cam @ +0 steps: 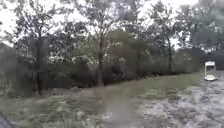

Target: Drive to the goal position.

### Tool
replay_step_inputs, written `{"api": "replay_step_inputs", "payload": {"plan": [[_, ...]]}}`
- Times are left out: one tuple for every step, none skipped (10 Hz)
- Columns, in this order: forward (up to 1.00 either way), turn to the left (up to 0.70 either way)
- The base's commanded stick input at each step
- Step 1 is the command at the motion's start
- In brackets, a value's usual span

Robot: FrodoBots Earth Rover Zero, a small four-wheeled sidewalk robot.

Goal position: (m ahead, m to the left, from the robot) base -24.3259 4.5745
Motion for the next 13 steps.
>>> {"api": "replay_step_inputs", "payload": {"plan": [[0.0,-0.45],[0.0,-0.45],[0.0,-0.45],[0.0,-0.45],[0.0,-0.45],[0.0,-0.45],[0.0,-0.45],[0.0,-0.45],[0.0,-0.45],[0.0,-0.45],[0.0,-0.45],[0.0,-0.45],[0.0,-0.45]]}}
